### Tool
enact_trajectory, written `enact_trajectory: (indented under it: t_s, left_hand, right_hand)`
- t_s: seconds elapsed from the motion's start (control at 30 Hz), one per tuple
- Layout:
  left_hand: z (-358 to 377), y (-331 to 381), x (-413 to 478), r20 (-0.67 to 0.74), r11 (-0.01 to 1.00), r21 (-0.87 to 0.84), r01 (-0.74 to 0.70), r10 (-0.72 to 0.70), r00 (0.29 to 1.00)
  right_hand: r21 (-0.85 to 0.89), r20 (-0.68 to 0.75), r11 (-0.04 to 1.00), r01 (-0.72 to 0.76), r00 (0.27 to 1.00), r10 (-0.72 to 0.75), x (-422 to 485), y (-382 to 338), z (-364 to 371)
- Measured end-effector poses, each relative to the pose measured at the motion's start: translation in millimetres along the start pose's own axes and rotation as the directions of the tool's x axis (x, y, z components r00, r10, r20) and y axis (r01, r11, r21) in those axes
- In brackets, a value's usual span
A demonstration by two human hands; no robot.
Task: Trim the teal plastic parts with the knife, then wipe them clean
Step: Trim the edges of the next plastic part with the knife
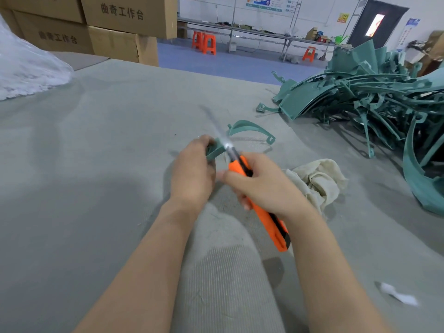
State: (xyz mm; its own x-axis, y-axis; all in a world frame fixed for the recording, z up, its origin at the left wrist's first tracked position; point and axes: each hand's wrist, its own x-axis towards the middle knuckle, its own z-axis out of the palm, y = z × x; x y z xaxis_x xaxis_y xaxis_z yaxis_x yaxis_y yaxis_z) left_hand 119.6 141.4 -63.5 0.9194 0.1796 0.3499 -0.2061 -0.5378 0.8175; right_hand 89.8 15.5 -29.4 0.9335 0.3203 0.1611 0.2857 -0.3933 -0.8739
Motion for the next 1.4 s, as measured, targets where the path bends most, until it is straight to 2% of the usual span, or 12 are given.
enact_trajectory:
  t_s: [0.03,0.07,0.17,0.47,1.07,1.1,1.17,1.27,1.33,1.4]
  left_hand:
    - [1,-2,1,-0.036,0.994,0.104,-0.029,0.033,0.999]
    - [2,-3,1,-0.058,0.990,0.136,-0.040,0.048,0.997]
    - [2,-3,2,-0.098,0.990,0.139,-0.037,0.051,0.994]
    - [3,-4,3,-0.118,0.984,0.170,-0.050,0.070,0.990]
    - [3,-4,2,-0.122,0.987,0.159,-0.013,0.033,0.992]
    - [4,-4,3,-0.104,0.994,0.108,0.021,-0.010,0.995]
    - [5,0,1,-0.019,0.982,-0.151,0.118,-0.122,0.992]
    - [4,-1,1,-0.037,0.970,-0.211,0.125,-0.135,0.990]
    - [2,-2,1,-0.024,0.993,-0.077,0.092,-0.094,0.995]
    - [3,-6,0,-0.042,0.987,0.161,-0.006,0.013,0.999]
  right_hand:
    - [0.015,-0.056,1.000,-0.023,0.998,0.024,0,3,-6]
    - [0.023,-0.097,0.999,-0.046,0.994,0.048,1,5,-11]
    - [0.001,-0.131,0.995,-0.098,0.987,0.097,2,11,-15]
    - [-0.125,-0.089,0.987,-0.100,0.992,0.090,2,12,-9]
    - [-0.087,0.011,0.993,-0.081,0.997,0.082,1,9,-4]
    - [-0.081,0.040,0.994,-0.068,0.997,0.072,1,7,-1]
    - [-0.080,0.109,0.996,-0.039,0.993,0.047,0,4,6]
    - [-0.081,0.159,0.997,-0.016,0.987,0.029,0,-1,11]
    - [-0.070,0.113,0.997,-0.028,0.993,0.035,-1,-1,6]
    - [-0.016,0.002,0.998,-0.061,0.998,0.061,-1,1,0]
